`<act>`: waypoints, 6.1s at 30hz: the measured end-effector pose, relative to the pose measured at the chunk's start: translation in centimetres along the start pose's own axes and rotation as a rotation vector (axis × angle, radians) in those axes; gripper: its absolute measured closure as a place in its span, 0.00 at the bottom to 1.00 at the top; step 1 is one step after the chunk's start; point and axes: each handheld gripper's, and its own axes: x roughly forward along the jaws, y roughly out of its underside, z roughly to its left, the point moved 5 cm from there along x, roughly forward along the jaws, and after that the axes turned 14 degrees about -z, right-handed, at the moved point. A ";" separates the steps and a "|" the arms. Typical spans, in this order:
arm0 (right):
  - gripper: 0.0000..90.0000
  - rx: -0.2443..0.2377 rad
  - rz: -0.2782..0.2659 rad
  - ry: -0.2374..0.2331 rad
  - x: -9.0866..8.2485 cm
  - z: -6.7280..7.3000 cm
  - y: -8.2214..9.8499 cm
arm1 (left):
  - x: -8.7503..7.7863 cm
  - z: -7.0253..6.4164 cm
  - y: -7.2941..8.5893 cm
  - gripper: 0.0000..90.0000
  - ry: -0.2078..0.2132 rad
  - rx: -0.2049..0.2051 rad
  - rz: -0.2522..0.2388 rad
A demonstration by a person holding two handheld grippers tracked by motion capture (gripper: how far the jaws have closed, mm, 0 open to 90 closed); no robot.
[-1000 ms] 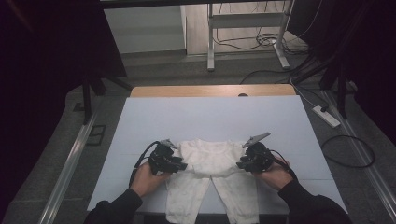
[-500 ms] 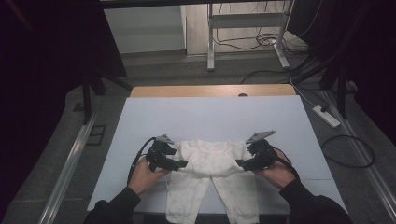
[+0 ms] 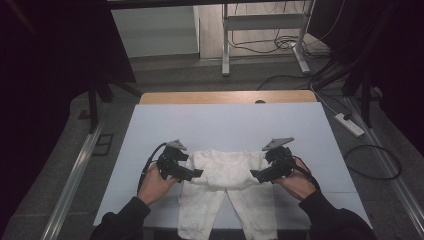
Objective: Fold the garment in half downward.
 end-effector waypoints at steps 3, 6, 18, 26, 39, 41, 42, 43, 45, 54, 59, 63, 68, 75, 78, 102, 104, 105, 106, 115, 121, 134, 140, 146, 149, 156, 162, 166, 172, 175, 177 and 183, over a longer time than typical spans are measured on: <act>0.00 -0.014 -0.002 -0.001 0.2 0.2 -0.2 | 0.1 0.0 -0.3 0.06 -0.001 0.019 -0.001; 0.00 -0.025 -0.004 -0.007 0.5 0.3 -0.4 | 0.3 0.2 -0.6 0.04 -0.010 0.041 0.000; 0.00 -0.032 0.027 -0.017 1.9 -0.3 -1.6 | 1.4 1.4 -1.9 0.00 -0.020 0.118 -0.008; 0.00 0.000 0.050 -0.036 2.8 -0.7 -2.1 | 3.0 1.8 -2.8 0.00 -0.015 0.168 0.022; 0.00 -0.002 0.096 -0.005 5.2 -1.3 -3.3 | 5.4 2.2 -4.4 0.00 -0.005 0.161 0.066; 0.00 0.006 0.105 -0.005 5.6 -1.3 -3.4 | 5.8 2.2 -4.6 0.00 0.000 0.162 0.069; 0.00 0.010 0.109 -0.007 5.8 -1.4 -3.5 | 6.0 2.2 -4.7 0.00 -0.002 0.161 0.072; 0.00 0.015 0.107 -0.012 6.0 -1.4 -3.6 | 6.2 2.1 -4.8 0.00 -0.004 0.159 0.078; 0.00 0.014 0.118 -0.012 6.4 -1.4 -3.7 | 6.7 2.0 -5.0 0.00 -0.008 0.150 0.078; 0.23 -0.033 0.161 -0.017 7.3 -1.6 -3.4 | 7.4 2.3 -4.8 0.13 0.021 0.099 0.074; 0.54 -0.036 0.160 -0.034 7.2 -1.4 -3.3 | 7.4 2.4 -4.6 0.47 0.026 0.099 0.081; 0.80 -0.047 0.162 -0.057 7.2 -1.2 -3.2 | 7.6 2.3 -4.3 0.71 0.017 0.120 0.109; 0.95 -0.062 0.163 -0.074 6.8 -0.9 -3.4 | 7.2 2.3 -4.3 0.95 0.020 0.126 0.110; 0.95 -0.068 0.118 -0.098 5.8 -0.4 -3.9 | 6.4 1.8 -4.4 0.96 0.038 0.125 0.107; 0.95 -0.073 0.088 -0.111 4.9 -0.2 -4.3 | 5.7 1.4 -4.5 0.96 0.046 0.126 0.094; 0.95 -0.060 -0.023 -0.237 -1.5 3.5 -4.0 | -0.4 -3.2 -3.1 0.96 0.145 0.155 -0.006; 0.95 -0.059 -0.024 -0.245 -2.0 3.8 -3.8 | -0.8 -3.7 -2.8 0.96 0.145 0.163 -0.009; 0.95 -0.060 -0.026 -0.247 -2.2 4.0 -3.7 | -1.0 -3.9 -2.6 0.96 0.143 0.169 -0.012; 0.95 -0.058 -0.027 -0.245 -2.4 4.2 -3.5 | -1.1 -4.1 -2.5 0.96 0.147 0.176 -0.010; 0.95 -0.048 -0.026 -0.269 -4.2 5.8 -2.3 | -2.1 -6.0 -0.9 0.96 0.170 0.175 -0.005; 0.95 -0.044 -0.023 -0.288 -5.2 7.0 -1.3 | -2.8 -7.4 0.4 0.96 0.175 0.176 0.009; 0.95 -0.066 0.018 -0.325 -6.4 9.0 1.3 | -3.1 -9.6 3.2 0.96 0.181 0.158 0.094; 0.84 -0.067 0.037 -0.328 -6.7 9.6 2.4 | -3.5 -10.3 3.7 0.83 0.187 0.171 0.085; 0.65 -0.056 -0.017 -0.273 -7.1 8.8 1.9 | -4.2 -9.4 3.3 0.62 0.166 0.154 0.028; 0.55 -0.067 -0.015 -0.225 -6.8 8.0 2.1 | -4.0 -8.6 3.4 0.55 0.130 0.145 0.030; 0.39 -0.088 -0.025 -0.159 -6.4 7.1 2.2 | -3.5 -7.1 3.4 0.40 0.090 0.133 0.032; 0.30 -0.100 -0.026 -0.128 -6.2 6.5 2.3 | -3.5 -6.3 3.5 0.31 0.065 0.120 0.026; 0.26 -0.104 -0.012 -0.098 -6.0 5.8 2.6 | -3.6 -5.8 3.5 0.27 0.056 0.117 0.026; 0.23 -0.078 -0.014 -0.055 -6.1 4.5 2.9 | -4.0 -4.9 3.4 0.21 0.029 0.102 0.012; 0.21 -0.071 -0.014 -0.039 -6.2 3.9 3.0 | -4.3 -4.4 3.3 0.19 0.018 0.094 -0.005; 0.17 -0.072 -0.015 -0.030 -6.2 3.6 3.1 | -4.5 -4.2 3.3 0.18 0.011 0.089 -0.013; 0.10 -0.033 -0.011 0.001 -6.5 2.6 3.5 | -5.3 -3.4 3.3 0.12 -0.018 0.085 -0.034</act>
